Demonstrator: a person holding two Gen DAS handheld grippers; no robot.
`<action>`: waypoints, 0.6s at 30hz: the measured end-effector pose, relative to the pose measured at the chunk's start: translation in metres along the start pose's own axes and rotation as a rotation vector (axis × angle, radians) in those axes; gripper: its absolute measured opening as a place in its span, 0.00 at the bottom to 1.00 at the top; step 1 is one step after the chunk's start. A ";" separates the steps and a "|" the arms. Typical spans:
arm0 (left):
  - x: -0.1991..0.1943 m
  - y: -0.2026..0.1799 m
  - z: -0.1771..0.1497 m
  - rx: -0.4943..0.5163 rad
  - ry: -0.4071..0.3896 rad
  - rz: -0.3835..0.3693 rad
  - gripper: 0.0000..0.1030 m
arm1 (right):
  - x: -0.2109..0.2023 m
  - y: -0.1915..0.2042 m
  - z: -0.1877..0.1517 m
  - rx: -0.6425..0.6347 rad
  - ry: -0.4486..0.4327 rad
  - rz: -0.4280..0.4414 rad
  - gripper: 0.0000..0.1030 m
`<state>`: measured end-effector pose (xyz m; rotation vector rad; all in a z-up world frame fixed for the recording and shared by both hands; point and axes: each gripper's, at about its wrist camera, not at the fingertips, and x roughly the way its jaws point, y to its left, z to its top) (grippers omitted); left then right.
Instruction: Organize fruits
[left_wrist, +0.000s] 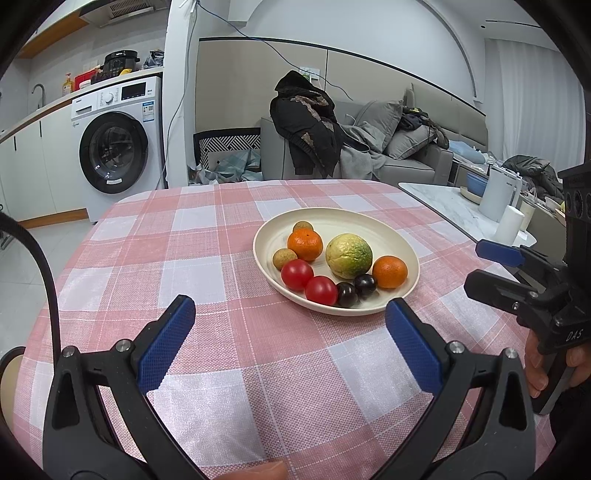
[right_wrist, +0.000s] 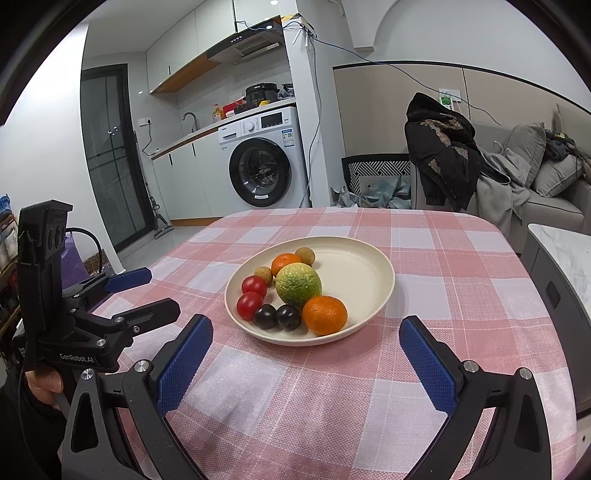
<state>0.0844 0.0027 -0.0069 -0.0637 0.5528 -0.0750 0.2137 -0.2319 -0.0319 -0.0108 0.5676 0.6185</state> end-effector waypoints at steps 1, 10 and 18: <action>0.000 0.000 0.000 0.000 0.000 0.001 1.00 | 0.000 0.000 0.000 0.000 0.000 0.000 1.00; 0.000 0.001 0.000 -0.003 0.000 0.003 1.00 | -0.002 0.003 0.000 -0.017 -0.003 -0.003 1.00; -0.001 0.002 -0.001 -0.009 0.000 0.003 1.00 | -0.002 0.003 0.000 -0.026 -0.003 -0.005 1.00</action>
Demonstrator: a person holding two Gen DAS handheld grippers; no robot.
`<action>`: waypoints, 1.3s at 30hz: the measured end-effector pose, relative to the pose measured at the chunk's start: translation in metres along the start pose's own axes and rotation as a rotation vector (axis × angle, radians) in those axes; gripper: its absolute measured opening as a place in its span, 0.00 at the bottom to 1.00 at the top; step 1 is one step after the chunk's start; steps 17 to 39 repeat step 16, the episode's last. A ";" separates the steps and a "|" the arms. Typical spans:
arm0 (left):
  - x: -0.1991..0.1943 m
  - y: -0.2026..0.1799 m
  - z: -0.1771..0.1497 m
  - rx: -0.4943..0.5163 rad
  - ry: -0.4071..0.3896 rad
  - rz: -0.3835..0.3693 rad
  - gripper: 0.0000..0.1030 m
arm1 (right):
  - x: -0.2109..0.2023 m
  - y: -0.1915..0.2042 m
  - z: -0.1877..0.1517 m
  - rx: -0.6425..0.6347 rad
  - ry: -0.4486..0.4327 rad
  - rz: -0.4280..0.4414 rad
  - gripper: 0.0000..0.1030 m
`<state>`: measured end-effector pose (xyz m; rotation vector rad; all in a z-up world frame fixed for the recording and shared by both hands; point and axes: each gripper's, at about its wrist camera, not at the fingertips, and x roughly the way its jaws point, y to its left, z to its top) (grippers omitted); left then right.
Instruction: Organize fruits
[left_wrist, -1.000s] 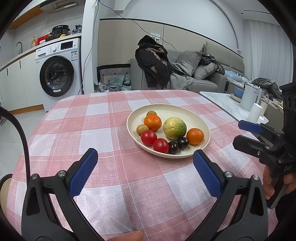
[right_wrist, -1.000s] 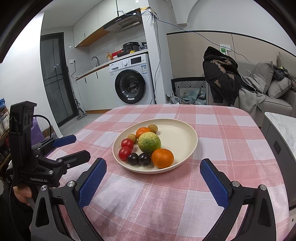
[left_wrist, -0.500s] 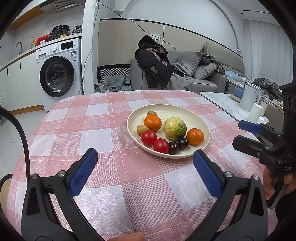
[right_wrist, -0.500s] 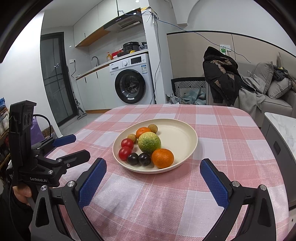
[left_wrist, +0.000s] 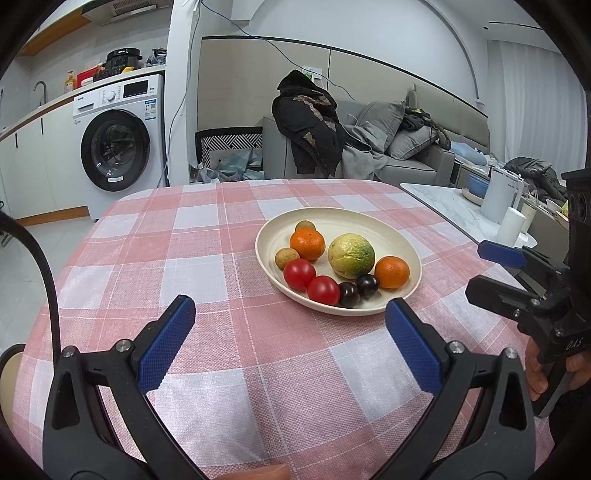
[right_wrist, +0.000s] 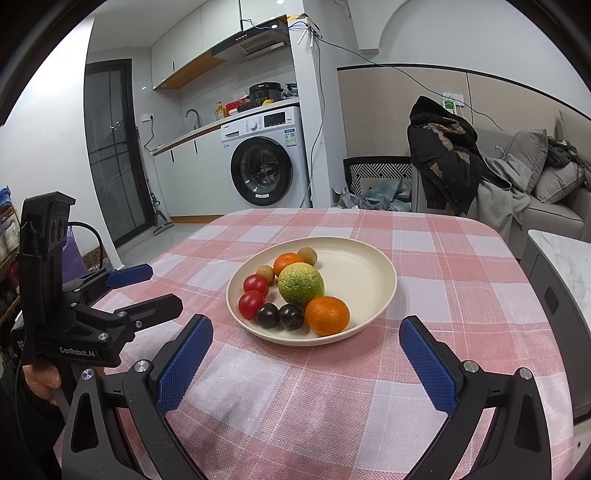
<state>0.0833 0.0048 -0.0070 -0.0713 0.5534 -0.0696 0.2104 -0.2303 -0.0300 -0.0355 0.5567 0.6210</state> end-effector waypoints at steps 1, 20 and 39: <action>0.000 0.000 0.000 0.000 0.000 0.001 1.00 | 0.000 0.000 0.000 -0.002 0.000 0.000 1.00; -0.001 0.001 0.000 -0.005 0.000 0.009 1.00 | 0.000 0.001 -0.001 -0.009 0.000 -0.002 1.00; -0.001 0.001 0.000 -0.005 0.000 0.009 1.00 | 0.000 0.001 -0.001 -0.009 0.000 -0.002 1.00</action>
